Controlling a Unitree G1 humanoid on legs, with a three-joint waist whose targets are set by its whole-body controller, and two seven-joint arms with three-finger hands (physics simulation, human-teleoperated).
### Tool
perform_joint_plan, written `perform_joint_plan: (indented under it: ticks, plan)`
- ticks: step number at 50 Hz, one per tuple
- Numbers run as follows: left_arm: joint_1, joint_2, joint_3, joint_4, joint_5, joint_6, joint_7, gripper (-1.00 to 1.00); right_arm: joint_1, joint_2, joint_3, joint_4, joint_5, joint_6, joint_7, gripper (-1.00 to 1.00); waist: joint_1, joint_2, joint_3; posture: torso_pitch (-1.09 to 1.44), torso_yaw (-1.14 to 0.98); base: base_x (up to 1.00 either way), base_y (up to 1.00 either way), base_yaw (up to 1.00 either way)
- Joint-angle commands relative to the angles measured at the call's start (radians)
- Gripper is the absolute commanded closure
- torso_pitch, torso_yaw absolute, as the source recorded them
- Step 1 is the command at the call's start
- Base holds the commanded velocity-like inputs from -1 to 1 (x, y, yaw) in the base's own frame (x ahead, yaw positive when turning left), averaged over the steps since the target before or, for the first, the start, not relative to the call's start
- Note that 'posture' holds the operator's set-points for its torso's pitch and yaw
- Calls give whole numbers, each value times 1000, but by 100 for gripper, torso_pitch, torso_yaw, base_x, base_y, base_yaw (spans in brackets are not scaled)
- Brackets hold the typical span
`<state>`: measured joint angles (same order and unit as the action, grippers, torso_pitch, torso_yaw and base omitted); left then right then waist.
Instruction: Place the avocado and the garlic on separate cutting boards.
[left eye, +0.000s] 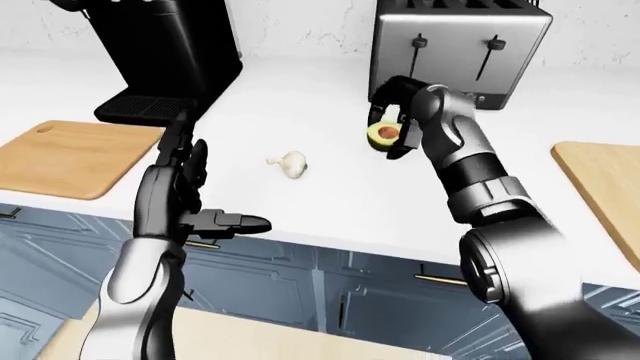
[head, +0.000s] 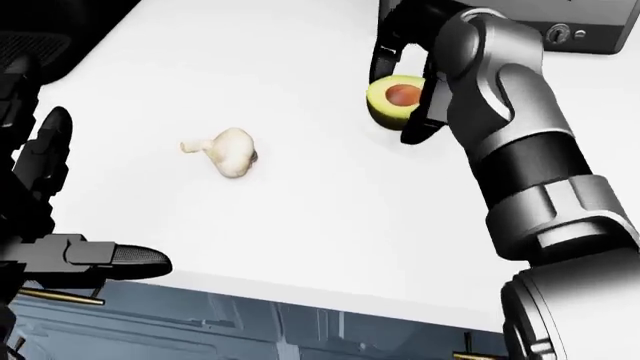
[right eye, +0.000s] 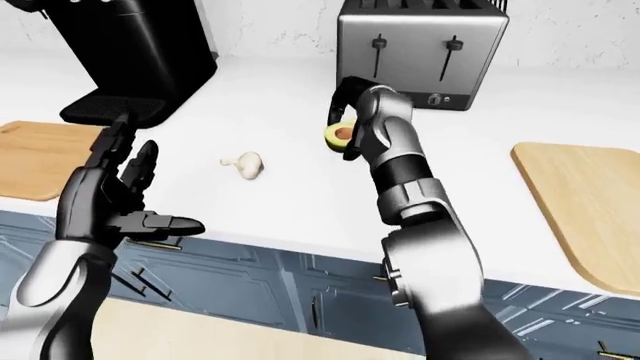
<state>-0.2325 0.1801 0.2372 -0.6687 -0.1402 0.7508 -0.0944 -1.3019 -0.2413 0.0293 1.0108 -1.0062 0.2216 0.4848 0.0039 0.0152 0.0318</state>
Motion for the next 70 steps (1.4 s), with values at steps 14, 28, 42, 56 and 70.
perform_joint_plan:
  ticks: [14,28,42,56,70]
  plan:
    - [-348,67,-173,2,140,178,18,-100,137,-31,-65,-818,17,238,357,100,0,-9,-23,0,0,0,0,0]
    - [-465,13,-311,155,626,124,-336,-100,150,-23,-59,-824,34,239,345,100,-6,-15,-21,0,0,0,0,0]
    - [-409,-87,-296,184,803,24,-456,-53,152,-29,-60,-824,33,246,348,100,-2,-28,-14,0,0,0,0,0]
    - [-364,-115,-290,272,848,-86,-460,-37,162,-30,-60,-818,37,245,343,100,-2,-29,-13,0,0,0,0,0]
    - [-396,-110,-259,454,790,-162,-392,-33,165,-38,-65,-792,44,231,323,100,-3,-26,-20,0,0,0,0,0]
